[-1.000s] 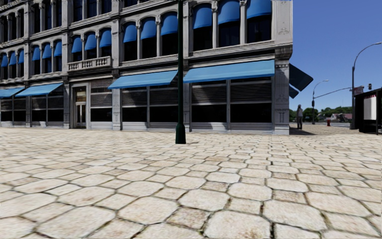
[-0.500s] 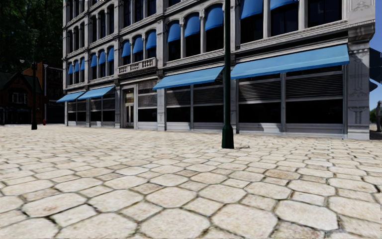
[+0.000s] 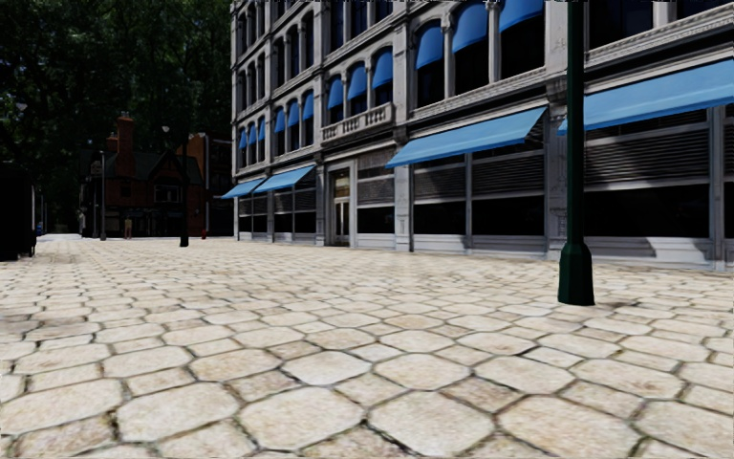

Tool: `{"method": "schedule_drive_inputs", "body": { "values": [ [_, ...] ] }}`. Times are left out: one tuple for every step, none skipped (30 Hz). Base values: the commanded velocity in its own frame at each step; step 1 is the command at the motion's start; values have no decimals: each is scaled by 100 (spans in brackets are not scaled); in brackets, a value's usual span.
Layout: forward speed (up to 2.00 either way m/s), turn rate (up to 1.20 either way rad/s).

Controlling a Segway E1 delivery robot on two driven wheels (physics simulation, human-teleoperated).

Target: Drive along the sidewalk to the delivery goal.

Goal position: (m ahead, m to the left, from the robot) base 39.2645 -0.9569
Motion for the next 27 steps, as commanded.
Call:
{"method": "schedule_drive_inputs", "body": {
  "values": [
    [200,60],
    [200,60],
    [200,60],
    [200,60],
    [200,60],
    [200,60],
    [200,60],
    [200,60],
    [200,60],
    [200,60],
    [200,60],
    [200,60],
    [200,60],
    [200,59],
    [200,59],
    [200,57],
    [200,56],
    [200,51],
    [200,47],
    [200,47],
    [200,0],
    [200,0],
    [200,0],
    [200,0],
    [200,0],
    [200,0],
    [200,0]
  ]
}}
